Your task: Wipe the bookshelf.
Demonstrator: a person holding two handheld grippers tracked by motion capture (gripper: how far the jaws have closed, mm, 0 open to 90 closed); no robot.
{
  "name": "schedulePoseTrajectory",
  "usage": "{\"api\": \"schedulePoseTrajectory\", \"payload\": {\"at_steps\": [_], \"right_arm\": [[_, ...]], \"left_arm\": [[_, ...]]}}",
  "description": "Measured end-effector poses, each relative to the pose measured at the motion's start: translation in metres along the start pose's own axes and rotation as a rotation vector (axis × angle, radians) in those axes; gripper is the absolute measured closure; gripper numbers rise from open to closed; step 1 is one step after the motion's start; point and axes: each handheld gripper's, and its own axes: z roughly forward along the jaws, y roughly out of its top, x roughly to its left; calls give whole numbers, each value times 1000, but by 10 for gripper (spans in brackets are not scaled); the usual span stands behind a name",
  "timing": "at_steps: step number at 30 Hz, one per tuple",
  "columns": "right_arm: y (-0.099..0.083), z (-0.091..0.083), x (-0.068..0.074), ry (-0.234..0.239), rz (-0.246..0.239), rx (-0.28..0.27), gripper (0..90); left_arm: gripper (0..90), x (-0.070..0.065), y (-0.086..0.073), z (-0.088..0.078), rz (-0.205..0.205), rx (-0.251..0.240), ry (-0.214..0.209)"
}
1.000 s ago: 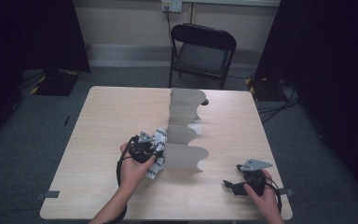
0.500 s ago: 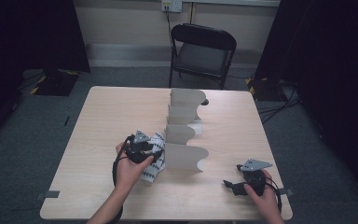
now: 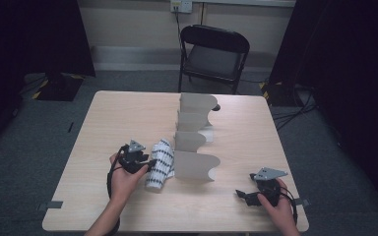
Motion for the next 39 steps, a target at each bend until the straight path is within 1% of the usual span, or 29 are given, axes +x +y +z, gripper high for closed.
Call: {"api": "schedulePoseTrajectory", "payload": {"at_steps": [3, 4, 5, 7, 9, 12, 16, 18, 20, 23, 24, 25, 26, 27, 28, 29, 32, 35, 36, 38, 39], "right_arm": [[0, 0, 0, 0, 0, 0, 121], [0, 0, 0, 0, 0, 0, 120], [0, 0, 0, 0, 0, 0, 121], [0, 0, 0, 0, 0, 0, 120], [0, 0, 0, 0, 0, 0, 121], [0, 0, 0, 0, 0, 0, 121], [0, 0, 0, 0, 0, 0, 120], [0, 0, 0, 0, 0, 0, 120], [0, 0, 0, 0, 0, 0, 121], [0, 0, 0, 0, 1, 1, 120], [0, 0, 0, 0, 0, 0, 121], [0, 0, 0, 0, 0, 0, 120], [0, 0, 0, 0, 0, 0, 121], [0, 0, 0, 0, 1, 1, 121], [0, 0, 0, 0, 0, 0, 121], [0, 0, 0, 0, 0, 0, 121], [0, 0, 0, 0, 0, 0, 120], [0, 0, 0, 0, 0, 0, 120], [0, 0, 0, 0, 0, 0, 121], [0, 0, 0, 0, 0, 0, 121], [0, 0, 0, 1, 1, 1, 121]], "left_arm": [[597, -9, -6, 5, 5, 0, -27], [591, -11, -6, 6, 15, 3, -43], [573, -13, -6, 7, 3, -6, -56], [522, -16, -4, 6, 6, -26, -59], [481, -16, -1, 5, 7, -57, -65], [454, -17, 1, 10, 28, -58, -67], [449, -20, -1, 22, 45, -24, -71], [441, -21, -2, 28, 44, -24, -82], [442, -21, -3, 31, 47, -23, -84], [463, -21, -4, 31, 61, -18, -87], [481, -21, -4, 31, 72, -14, -92], [522, -22, -4, 31, 75, -14, -96], [584, -24, -4, 30, 64, -8, -116], [665, -26, -4, 30, 66, -2, -116], [699, -28, -4, 30, 67, 3, -118], [723, -29, -3, 30, 57, 5, -114], [765, -31, -2, 29, 51, 13, -108], [782, -31, 1, 25, 41, 33, -112], [784, -30, 3, 23, 36, 33, -115], [787, -29, 9, 15, 13, 28, -124], [787, -28, 12, 12, 9, 22, -122]]}}
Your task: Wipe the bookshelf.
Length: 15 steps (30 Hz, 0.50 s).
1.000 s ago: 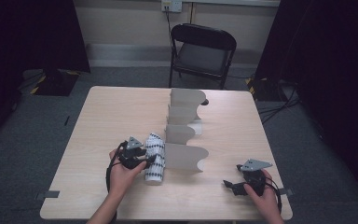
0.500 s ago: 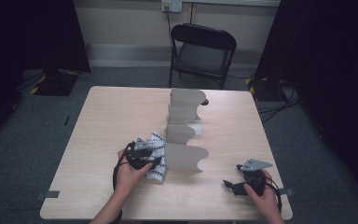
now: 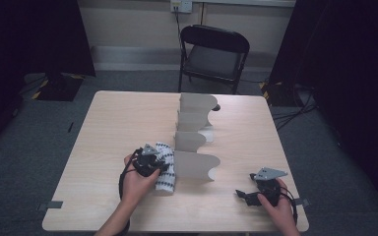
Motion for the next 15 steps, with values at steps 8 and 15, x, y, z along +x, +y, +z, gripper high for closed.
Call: {"api": "schedulePoseTrajectory", "payload": {"at_steps": [8, 15], "right_arm": [[0, 0, 0, -1, -1, -1, 120], [0, 0, 0, -1, -1, -1, 120]], "left_arm": [[788, -1, 56, -54, -31, -85, 18], [788, -14, 94, -79, -14, -114, 12]]}}
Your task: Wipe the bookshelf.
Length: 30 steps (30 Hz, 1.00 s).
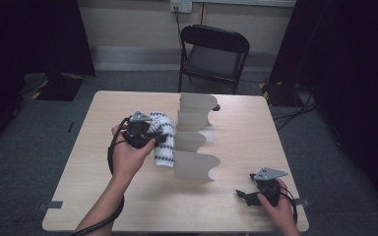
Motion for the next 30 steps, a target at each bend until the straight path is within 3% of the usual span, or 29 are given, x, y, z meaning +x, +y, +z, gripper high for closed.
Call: {"api": "schedulePoseTrajectory", "payload": {"at_steps": [4, 10, 18, 26, 30], "right_arm": [[0, 0, 0, 0, 0, 0, 121], [0, 0, 0, 0, 0, 0, 121], [0, 0, 0, 1, 1, 1, 120], [0, 0, 0, 0, 0, 0, 121], [0, 0, 0, 0, 0, 0, 121]], "left_arm": [[788, -4, -6, 11, 7, 35, -8], [787, 2, -41, 38, -20, 83, -7], [785, 6, -75, 59, -40, 105, -10], [784, 11, -104, 75, -65, 127, 0], [784, 13, -111, 76, -71, 133, 0]]}}
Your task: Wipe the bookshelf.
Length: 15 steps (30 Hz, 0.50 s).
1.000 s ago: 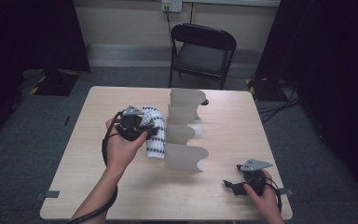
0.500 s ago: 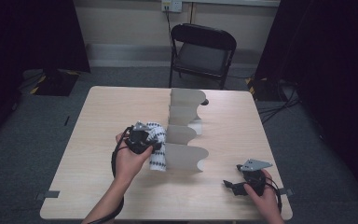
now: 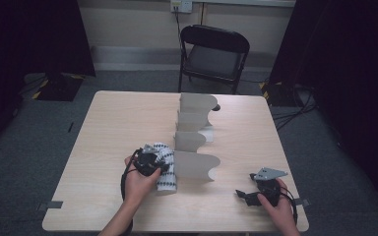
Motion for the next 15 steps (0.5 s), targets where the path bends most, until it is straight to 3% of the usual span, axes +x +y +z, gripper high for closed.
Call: {"api": "schedulePoseTrajectory", "payload": {"at_steps": [3, 7, 15], "right_arm": [[0, 0, 0, 0, 0, 0, 120], [0, 0, 0, 0, 0, 0, 121], [0, 0, 0, 0, 0, 0, 120]], "left_arm": [[783, 2, -3, -1, -20, -8, -1], [784, 2, 2, -8, -16, -4, -3], [784, -2, 37, -41, 0, -43, -27]]}}
